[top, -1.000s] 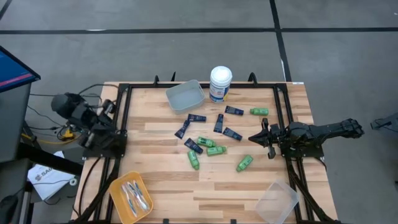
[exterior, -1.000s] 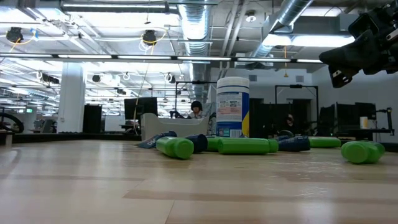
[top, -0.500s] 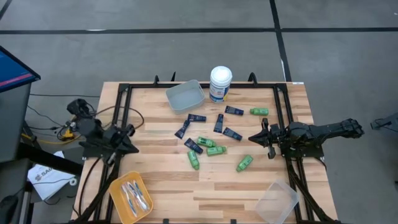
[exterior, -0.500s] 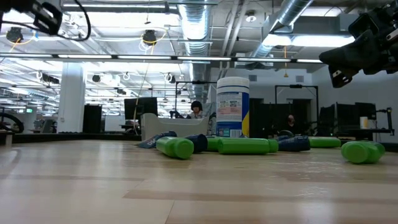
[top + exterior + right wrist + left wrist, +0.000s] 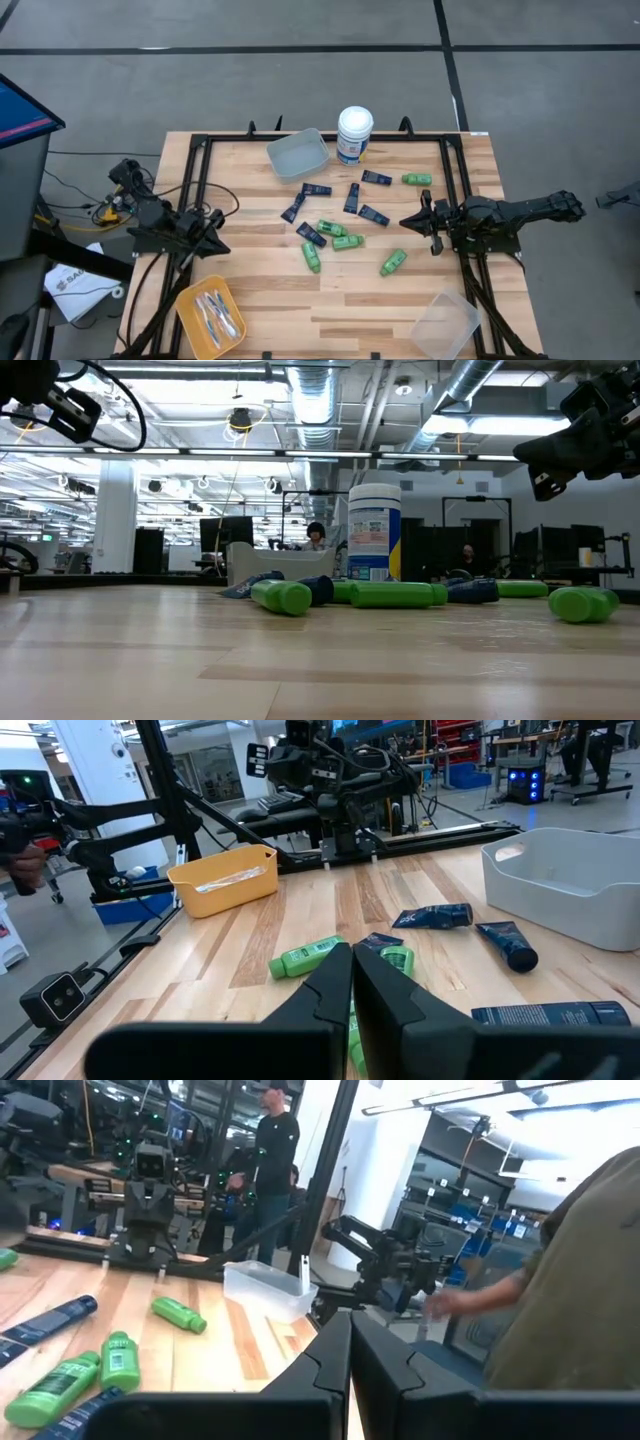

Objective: Pick & Place Travel size toiletries
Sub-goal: Put the dark blue shave cream into the gray bin

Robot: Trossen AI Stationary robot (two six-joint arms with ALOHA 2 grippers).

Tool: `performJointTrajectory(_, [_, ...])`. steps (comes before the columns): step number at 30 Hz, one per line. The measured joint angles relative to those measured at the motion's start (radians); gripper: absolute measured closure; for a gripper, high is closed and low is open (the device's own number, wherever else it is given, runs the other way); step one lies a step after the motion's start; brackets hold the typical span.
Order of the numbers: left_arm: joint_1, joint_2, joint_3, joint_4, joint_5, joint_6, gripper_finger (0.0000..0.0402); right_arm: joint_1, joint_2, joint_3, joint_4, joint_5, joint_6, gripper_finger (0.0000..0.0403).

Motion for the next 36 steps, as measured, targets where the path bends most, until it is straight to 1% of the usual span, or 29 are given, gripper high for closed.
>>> performJointTrajectory(4, [0.000, 0.011, 0.000, -0.001, -0.048, 0.068, 0.0401, 0.000, 0.000, 0.000, 0.000, 0.000, 0.000, 0.0397])
performJointTrajectory(7, [0.000, 0.023, 0.000, 0.001, -0.052, 0.074, 0.0401, 0.000, 0.000, 0.000, 0.001, 0.001, 0.000, 0.0397])
performJointTrajectory(9, [0.000, 0.031, 0.000, 0.001, -0.052, 0.063, 0.0401, -0.006, 0.000, 0.000, 0.008, 0.024, 0.000, 0.0397])
performJointTrajectory(11, [0.000, 0.043, 0.000, 0.008, -0.052, 0.013, 0.0401, -0.018, -0.001, 0.000, 0.010, 0.056, 0.000, 0.0397])
performJointTrajectory(12, [0.000, 0.046, 0.000, 0.014, -0.052, -0.007, 0.0401, -0.024, -0.001, 0.000, 0.010, 0.058, 0.000, 0.0397])
performJointTrajectory(16, [0.000, 0.049, 0.000, 0.079, -0.051, -0.008, 0.0401, -0.042, -0.001, 0.000, 0.009, 0.058, 0.000, 0.0397])
performJointTrajectory(18, [0.000, 0.047, 0.000, 0.101, -0.015, 0.005, 0.0401, -0.045, -0.001, 0.000, 0.009, 0.058, 0.000, 0.0397])
performJointTrajectory(21, [0.000, 0.032, 0.000, 0.111, 0.165, 0.017, 0.0401, -0.046, -0.001, 0.000, 0.009, 0.058, 0.000, 0.0397])
performJointTrajectory(22, [0.000, 0.025, 0.000, 0.112, 0.210, 0.015, 0.0401, -0.046, -0.001, 0.000, 0.009, 0.058, 0.000, 0.0397])
performJointTrajectory(23, [-0.001, 0.018, 0.000, 0.115, 0.233, 0.013, 0.0401, -0.046, -0.001, 0.000, 0.009, 0.058, 0.000, 0.0397])
performJointTrajectory(29, [0.000, -0.003, -0.007, 0.118, 0.313, 0.074, 0.0401, -0.046, -0.001, 0.000, 0.009, 0.058, 0.000, 0.0397])
performJointTrajectory(32, [0.000, 0.008, -0.012, 0.123, 0.315, 0.060, 0.0401, -0.046, -0.001, 0.000, 0.009, 0.058, 0.000, 0.0397])
performJointTrajectory(36, [0.000, 0.018, -0.012, 0.219, 0.303, -0.007, 0.0401, -0.046, -0.001, 0.000, 0.009, 0.058, 0.000, 0.0397])
